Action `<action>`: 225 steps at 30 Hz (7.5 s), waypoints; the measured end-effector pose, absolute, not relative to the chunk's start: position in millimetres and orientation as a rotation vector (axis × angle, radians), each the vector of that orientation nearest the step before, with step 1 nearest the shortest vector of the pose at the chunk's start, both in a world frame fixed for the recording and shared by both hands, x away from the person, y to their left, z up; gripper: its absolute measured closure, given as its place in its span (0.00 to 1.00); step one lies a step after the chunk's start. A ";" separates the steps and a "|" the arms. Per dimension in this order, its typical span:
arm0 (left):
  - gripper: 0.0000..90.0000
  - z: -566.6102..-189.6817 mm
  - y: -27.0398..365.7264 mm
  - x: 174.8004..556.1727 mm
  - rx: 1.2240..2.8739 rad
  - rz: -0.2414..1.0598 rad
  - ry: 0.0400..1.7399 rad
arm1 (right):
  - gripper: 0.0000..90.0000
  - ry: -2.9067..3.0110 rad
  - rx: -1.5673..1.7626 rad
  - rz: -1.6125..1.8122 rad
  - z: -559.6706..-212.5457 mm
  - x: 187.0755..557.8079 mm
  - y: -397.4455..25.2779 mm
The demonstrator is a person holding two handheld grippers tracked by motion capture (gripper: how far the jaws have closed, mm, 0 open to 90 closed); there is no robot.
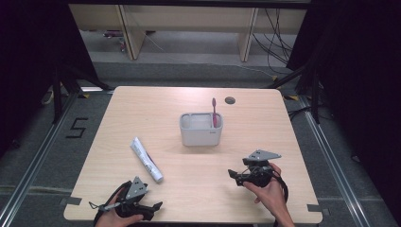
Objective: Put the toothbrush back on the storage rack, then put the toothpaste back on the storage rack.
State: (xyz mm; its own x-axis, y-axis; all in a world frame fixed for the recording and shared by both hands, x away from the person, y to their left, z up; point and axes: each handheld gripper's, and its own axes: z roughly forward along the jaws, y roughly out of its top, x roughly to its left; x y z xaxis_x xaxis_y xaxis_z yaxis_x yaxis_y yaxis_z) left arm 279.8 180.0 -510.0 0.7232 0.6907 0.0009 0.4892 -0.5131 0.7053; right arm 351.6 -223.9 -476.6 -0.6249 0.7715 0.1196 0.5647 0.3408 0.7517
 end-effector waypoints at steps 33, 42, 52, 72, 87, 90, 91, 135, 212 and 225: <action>0.21 -501.5 191.5 278.8 2.060 0.435 0.972 | 0.29 2.396 1.181 1.091 -490.8 302.2 -244.4; 0.77 -498.5 188.2 278.6 2.100 0.508 0.809 | 0.29 2.397 1.190 1.089 -491.0 301.3 -246.3; 0.97 -494.1 174.9 306.8 2.092 0.551 0.743 | 0.30 2.435 1.178 1.096 -491.9 302.7 -245.2; 0.99 -499.2 166.0 348.1 2.166 0.532 0.793 | 0.31 2.433 1.205 1.078 -493.3 301.4 -242.6; 0.99 -502.6 184.2 342.8 2.154 0.492 0.840 | 0.31 2.438 1.172 1.076 -493.2 302.7 -242.4; 0.99 -502.2 190.6 340.0 2.153 0.489 0.853 | 0.31 2.442 1.171 1.087 -492.9 303.4 -241.8; 0.99 -502.4 192.4 339.6 2.151 0.493 0.852 | 0.31 2.441 1.183 1.076 -492.4 302.6 -241.3; 0.98 -500.6 272.2 333.5 2.278 0.474 0.945 | 0.31 2.453 1.200 1.078 -494.3 303.5 -237.7; 0.67 -488.2 259.3 381.4 2.436 0.249 1.211 | 0.31 2.485 1.132 1.080 -496.0 304.9 -233.3; 0.80 -488.5 251.3 381.9 2.513 0.219 1.153 | 0.31 2.488 1.132 1.075 -495.7 304.8 -233.0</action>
State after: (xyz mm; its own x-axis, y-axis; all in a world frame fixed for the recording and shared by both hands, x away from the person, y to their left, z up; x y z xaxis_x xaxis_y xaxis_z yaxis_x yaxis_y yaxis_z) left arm 381.9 251.3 -488.5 0.6539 0.7565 -0.0114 0.6996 -0.5988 0.3898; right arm 304.8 -233.0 -495.7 -0.6853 0.7203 0.1070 0.5715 0.4409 0.6921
